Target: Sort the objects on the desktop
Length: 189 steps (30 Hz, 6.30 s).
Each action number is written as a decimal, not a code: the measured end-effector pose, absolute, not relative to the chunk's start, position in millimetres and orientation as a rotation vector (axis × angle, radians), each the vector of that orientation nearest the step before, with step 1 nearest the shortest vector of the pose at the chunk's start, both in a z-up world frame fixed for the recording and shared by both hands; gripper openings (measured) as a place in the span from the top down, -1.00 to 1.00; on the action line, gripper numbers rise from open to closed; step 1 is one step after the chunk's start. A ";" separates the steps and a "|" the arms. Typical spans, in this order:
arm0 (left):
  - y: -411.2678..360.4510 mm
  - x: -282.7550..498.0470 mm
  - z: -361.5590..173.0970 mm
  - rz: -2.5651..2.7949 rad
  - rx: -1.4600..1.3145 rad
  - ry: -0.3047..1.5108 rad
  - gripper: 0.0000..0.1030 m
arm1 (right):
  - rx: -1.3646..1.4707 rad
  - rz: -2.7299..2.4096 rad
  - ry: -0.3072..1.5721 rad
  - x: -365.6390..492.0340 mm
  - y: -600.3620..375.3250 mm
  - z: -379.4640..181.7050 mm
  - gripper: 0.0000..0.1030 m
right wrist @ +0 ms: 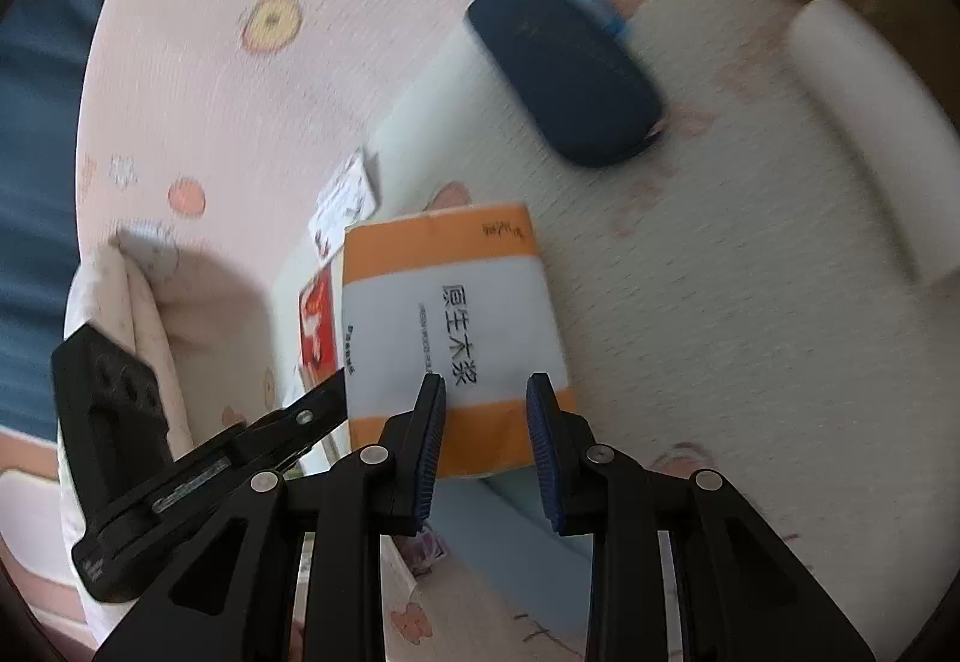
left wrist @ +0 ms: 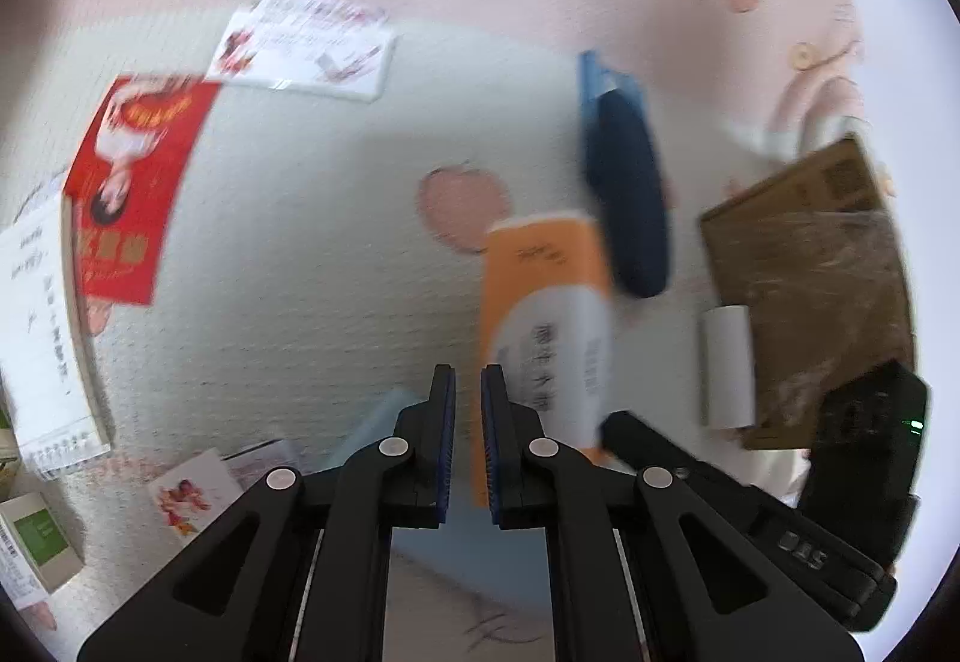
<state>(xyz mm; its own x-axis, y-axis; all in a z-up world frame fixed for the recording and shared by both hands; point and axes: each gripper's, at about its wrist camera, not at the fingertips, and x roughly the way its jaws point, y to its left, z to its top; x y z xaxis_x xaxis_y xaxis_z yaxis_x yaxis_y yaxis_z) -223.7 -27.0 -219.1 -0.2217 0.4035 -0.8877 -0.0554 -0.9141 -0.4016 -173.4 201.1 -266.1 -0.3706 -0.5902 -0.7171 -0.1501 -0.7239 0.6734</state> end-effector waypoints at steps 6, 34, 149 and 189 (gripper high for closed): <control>-58.9 -231.4 -233.5 2.070 -1.821 -0.677 0.77 | 1.591 -2.183 -1.002 -178.9 210.0 -263.6 0.34; -20.7 -234.6 -219.8 2.037 -1.842 -0.553 -0.12 | 1.569 -1.934 -1.370 -196.3 217.3 -312.5 -0.17; 278.7 -251.1 -40.3 1.818 -1.481 -0.185 -0.18 | 1.799 -2.486 -0.727 -183.8 436.5 -80.0 -0.46; 59.9 -194.8 -116.1 1.967 -1.377 -0.350 -0.28 | 1.333 -2.644 -0.676 -105.5 288.0 -119.1 -0.47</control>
<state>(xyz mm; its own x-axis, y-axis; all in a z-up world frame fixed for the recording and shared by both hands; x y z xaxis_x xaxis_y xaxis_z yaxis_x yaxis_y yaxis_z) -194.8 59.9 -116.1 -0.1894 0.6752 -0.7129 -0.3879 -0.7184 -0.5774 -105.5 288.0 -119.1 -0.6105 -0.2860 -0.7386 -0.1038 -0.8956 0.4326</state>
